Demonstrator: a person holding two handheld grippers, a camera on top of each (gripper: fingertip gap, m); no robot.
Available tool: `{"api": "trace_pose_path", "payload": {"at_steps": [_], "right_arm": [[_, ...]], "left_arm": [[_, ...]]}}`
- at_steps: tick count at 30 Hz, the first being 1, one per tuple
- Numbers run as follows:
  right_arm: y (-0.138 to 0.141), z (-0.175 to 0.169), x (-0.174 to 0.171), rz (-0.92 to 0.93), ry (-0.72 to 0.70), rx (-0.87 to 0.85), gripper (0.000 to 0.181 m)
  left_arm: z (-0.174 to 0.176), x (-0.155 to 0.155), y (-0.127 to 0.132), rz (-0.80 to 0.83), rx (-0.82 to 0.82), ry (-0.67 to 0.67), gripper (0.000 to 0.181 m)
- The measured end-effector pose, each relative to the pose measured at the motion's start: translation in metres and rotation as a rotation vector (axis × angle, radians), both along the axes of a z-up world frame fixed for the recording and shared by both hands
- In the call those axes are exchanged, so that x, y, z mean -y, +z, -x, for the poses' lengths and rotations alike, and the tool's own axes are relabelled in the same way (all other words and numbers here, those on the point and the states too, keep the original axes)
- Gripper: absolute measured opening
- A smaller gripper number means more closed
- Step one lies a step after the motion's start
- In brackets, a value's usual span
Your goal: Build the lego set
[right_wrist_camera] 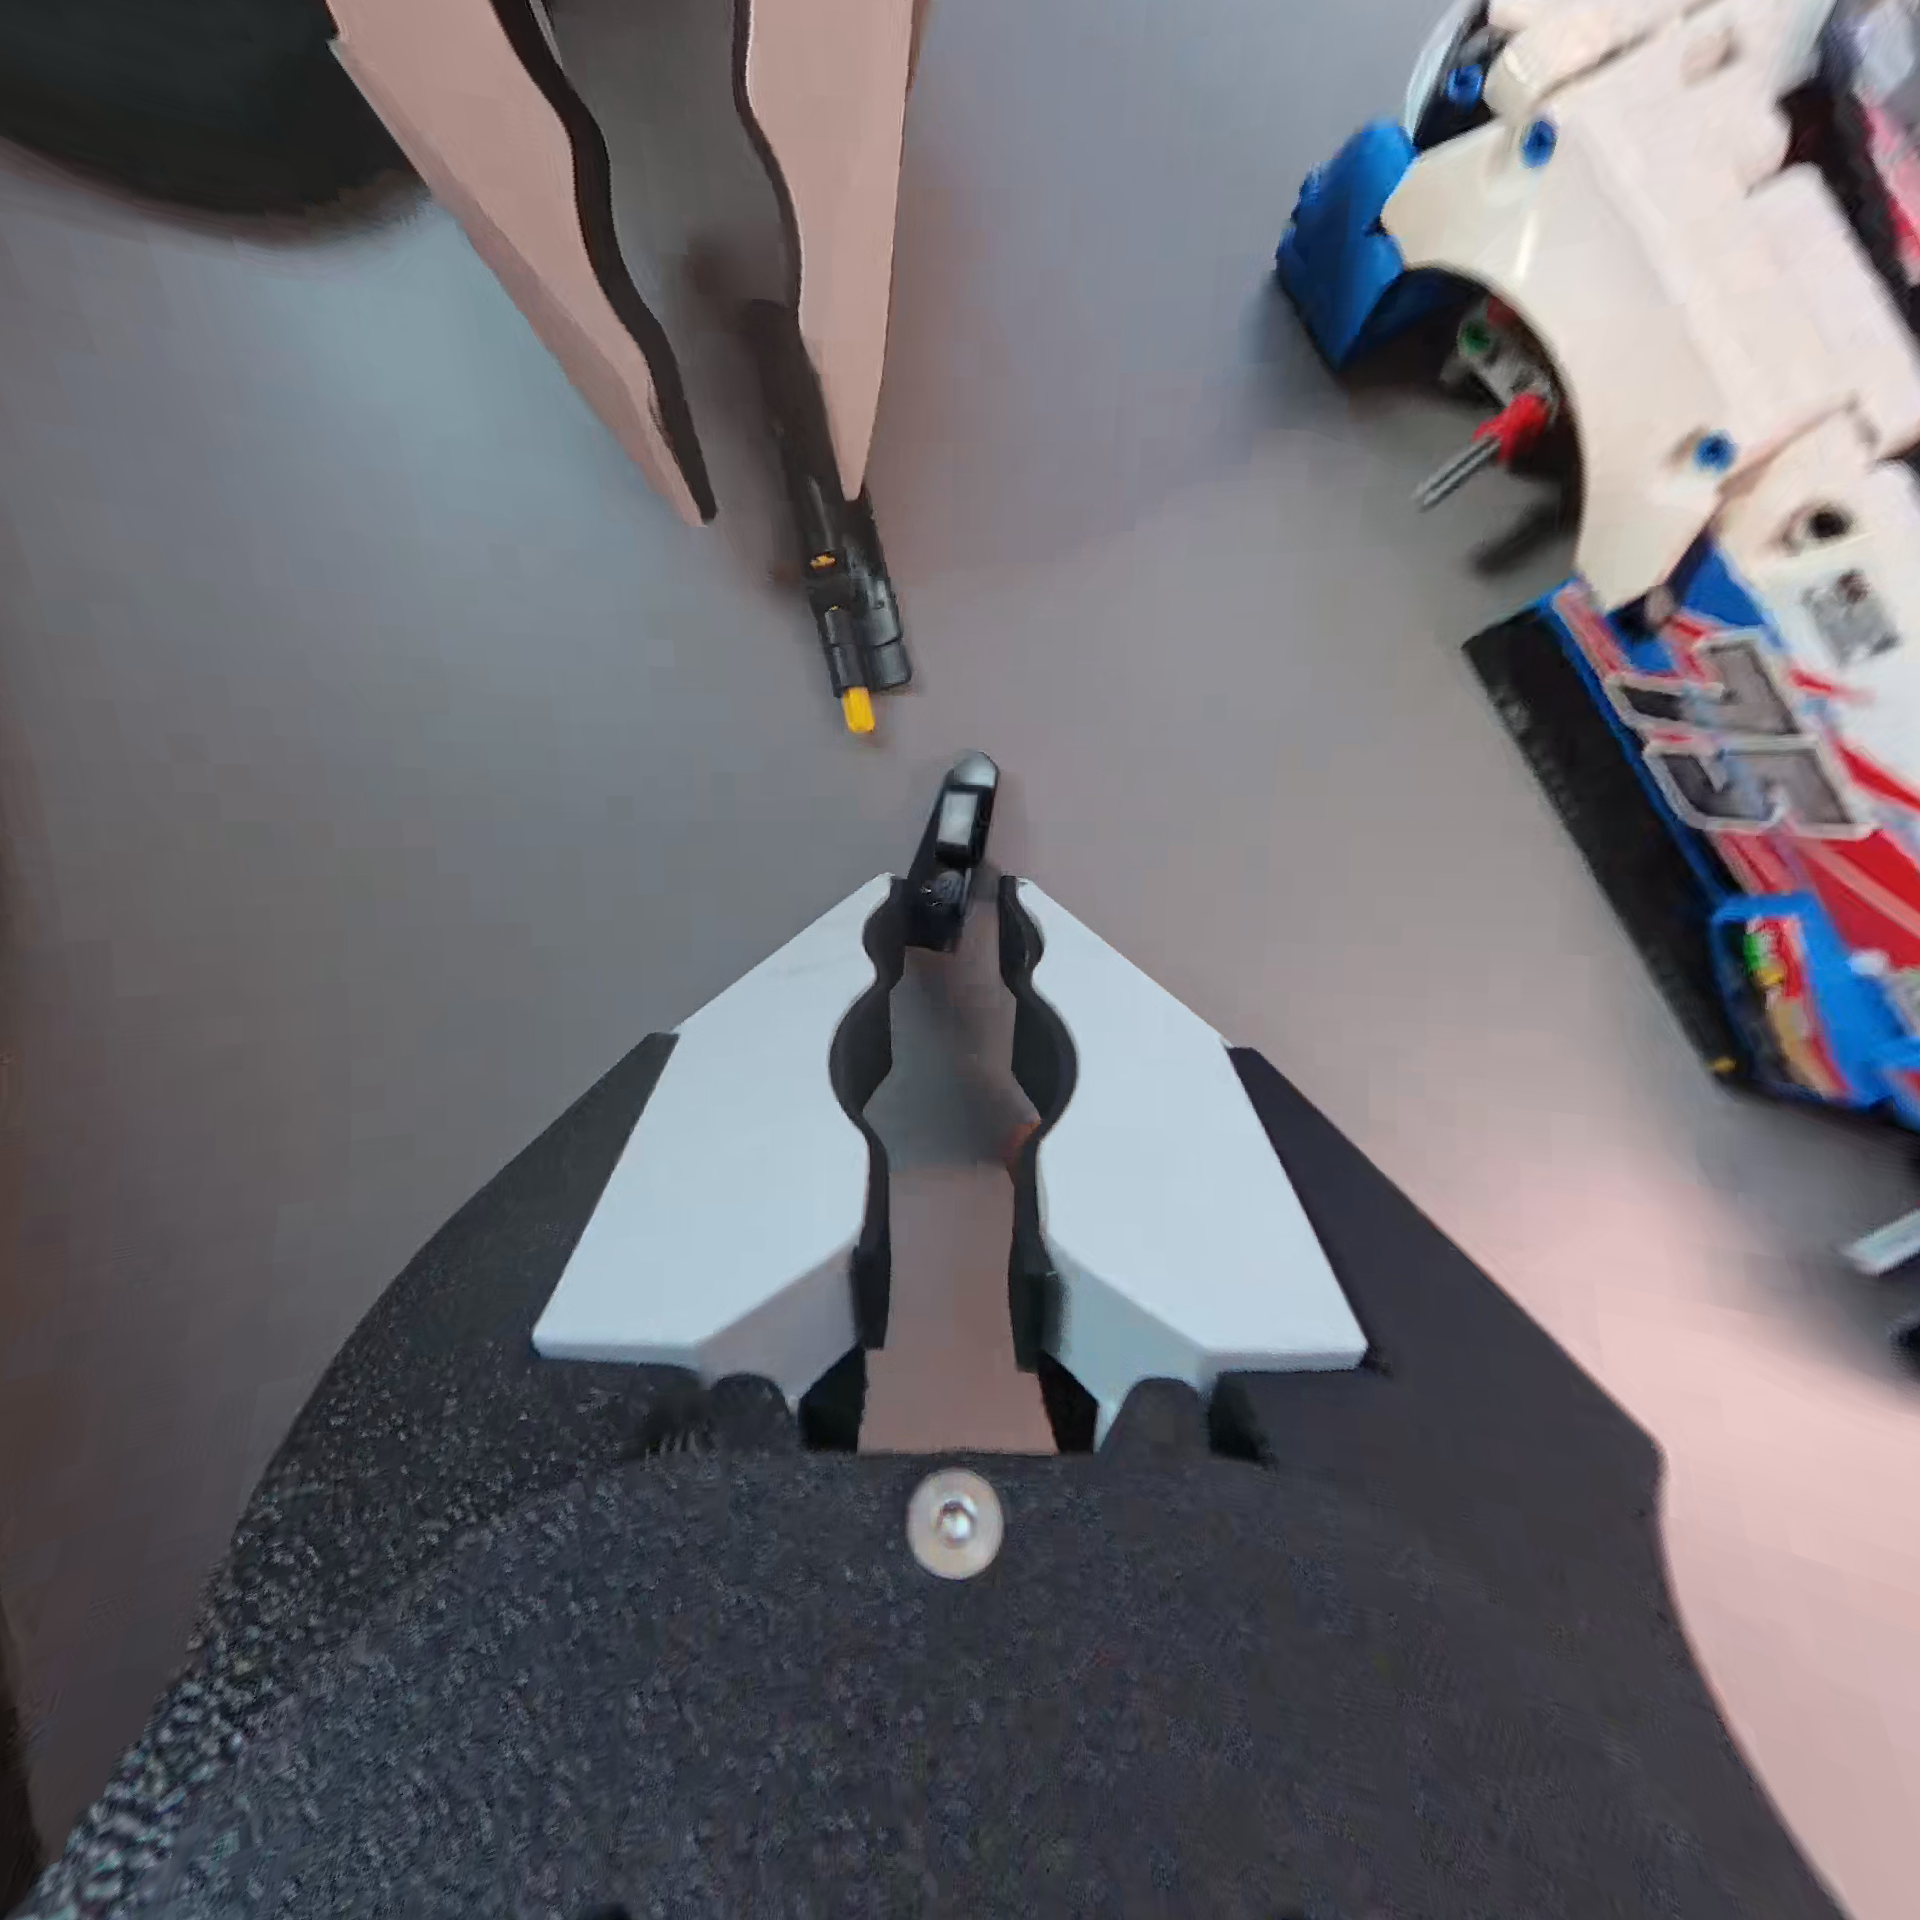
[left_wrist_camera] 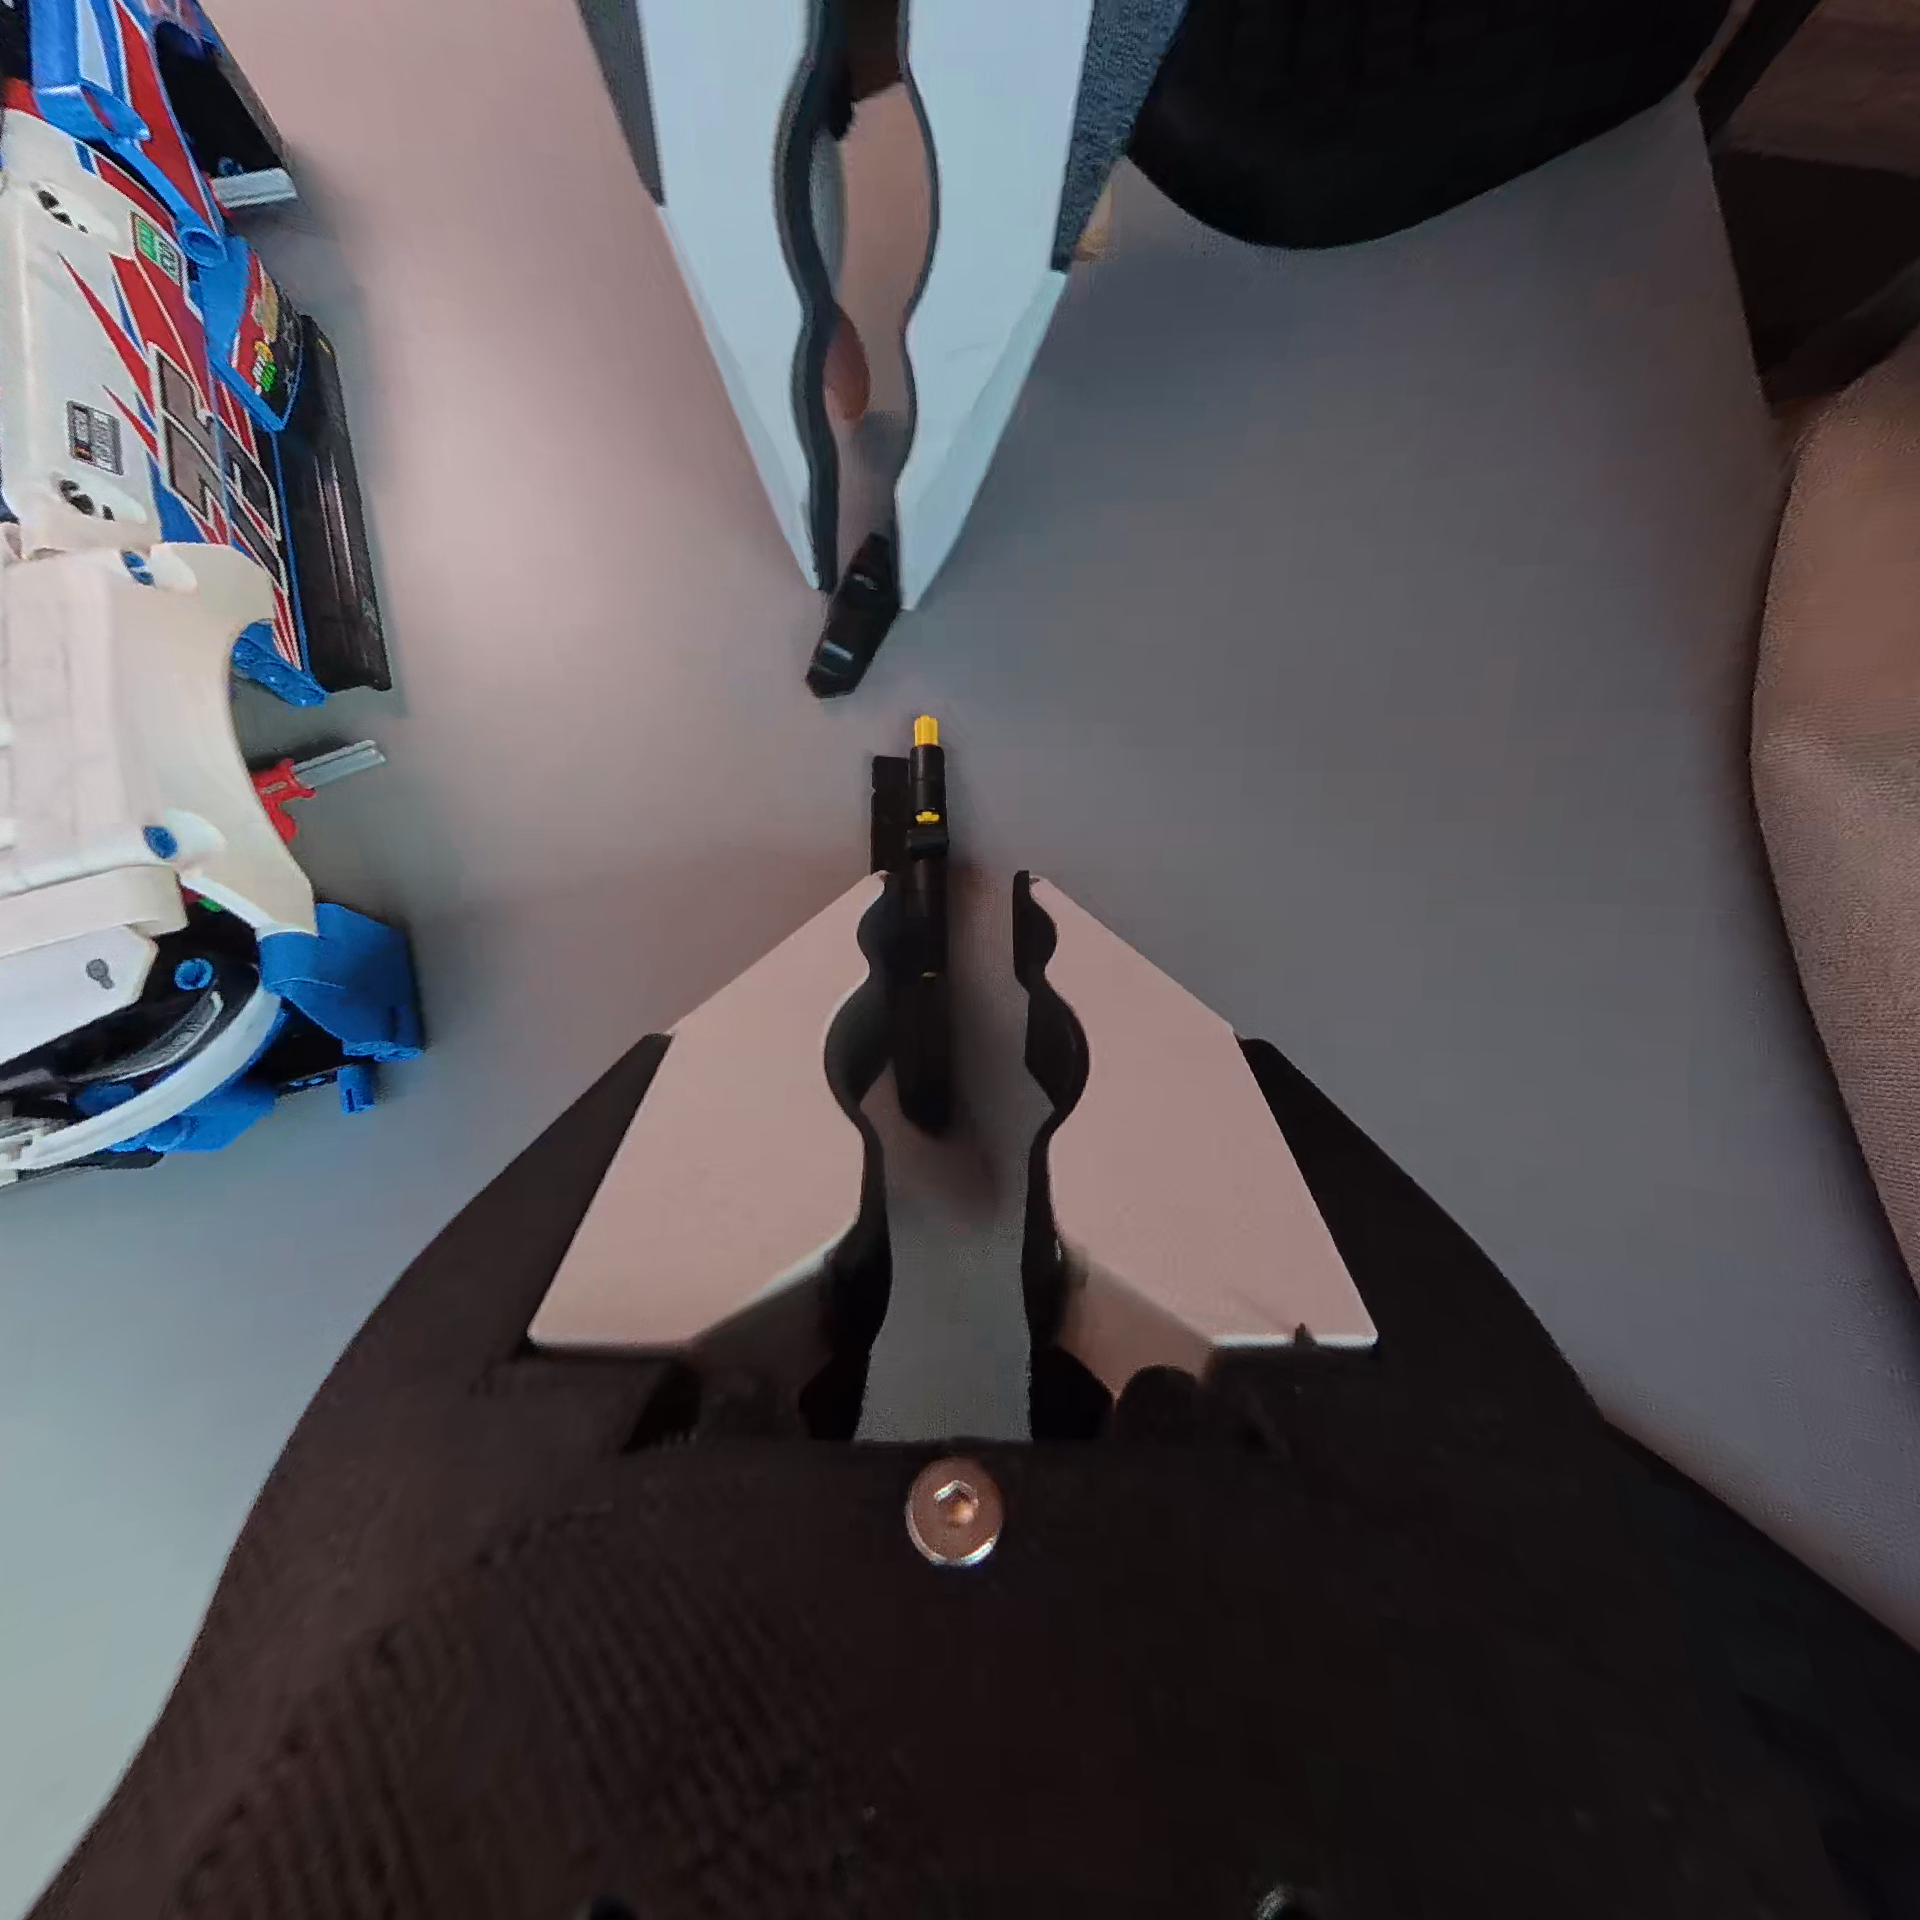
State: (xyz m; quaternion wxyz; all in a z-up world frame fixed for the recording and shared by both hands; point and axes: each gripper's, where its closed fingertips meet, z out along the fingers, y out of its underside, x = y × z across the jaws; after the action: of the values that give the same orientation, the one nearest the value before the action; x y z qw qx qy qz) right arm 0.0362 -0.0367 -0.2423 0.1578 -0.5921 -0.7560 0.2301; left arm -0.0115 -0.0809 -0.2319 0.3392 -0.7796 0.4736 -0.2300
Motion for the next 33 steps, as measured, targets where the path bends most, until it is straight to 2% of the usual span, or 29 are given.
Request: {"api": "trace_pose_path", "payload": {"at_steps": [1, 2, 5, 7, 10, 14, 17, 19, 21, 28, 30, 33], "right_arm": [[0.001, -0.006, 0.009, 0.068, -0.044, 0.015, 0.023], [0.005, -0.010, 0.018, 0.125, -0.073, 0.009, 0.023], [0.026, -0.014, 0.023, 0.138, -0.069, -0.074, 0.023], [0.036, -0.016, 0.018, 0.039, 0.055, -0.118, 0.023], [0.032, -0.023, 0.015, -0.095, 0.299, -0.076, 0.024], [0.023, -0.026, 0.027, -0.109, 0.524, -0.019, 0.028], [0.007, -0.026, 0.037, -0.129, 0.621, 0.040, 0.030], [0.008, -0.019, 0.040, -0.101, 0.605, 0.013, 0.024], [0.005, -0.022, 0.035, -0.078, 0.556, 0.056, 0.020], [0.008, -0.039, 0.035, 0.031, 0.402, 0.067, 0.024], [0.016, -0.037, 0.033, 0.010, 0.398, 0.036, 0.026], [0.019, -0.028, 0.032, -0.058, 0.465, -0.007, 0.029]], "left_arm": [[0.000, -0.001, 0.003, -0.002, 0.013, 0.007, 0.020], [0.001, -0.002, 0.005, -0.006, 0.018, 0.012, 0.022], [0.002, -0.002, 0.006, -0.020, 0.010, 0.014, 0.024], [0.003, -0.001, 0.004, -0.018, 0.001, 0.006, 0.028], [0.003, 0.000, 0.003, -0.017, -0.003, 0.001, 0.032], [0.007, -0.007, -0.002, -0.024, -0.025, 0.032, 0.035], [0.007, -0.008, -0.008, -0.028, -0.055, 0.025, 0.032], [0.005, -0.007, -0.009, -0.044, -0.065, 0.014, 0.028], [0.004, -0.006, -0.009, -0.050, -0.068, 0.008, 0.026], [0.001, -0.003, -0.009, -0.068, -0.081, -0.006, 0.019], [0.001, -0.003, -0.009, -0.069, -0.081, -0.009, 0.017], [0.000, -0.003, -0.009, -0.067, -0.077, -0.008, 0.017]]}}
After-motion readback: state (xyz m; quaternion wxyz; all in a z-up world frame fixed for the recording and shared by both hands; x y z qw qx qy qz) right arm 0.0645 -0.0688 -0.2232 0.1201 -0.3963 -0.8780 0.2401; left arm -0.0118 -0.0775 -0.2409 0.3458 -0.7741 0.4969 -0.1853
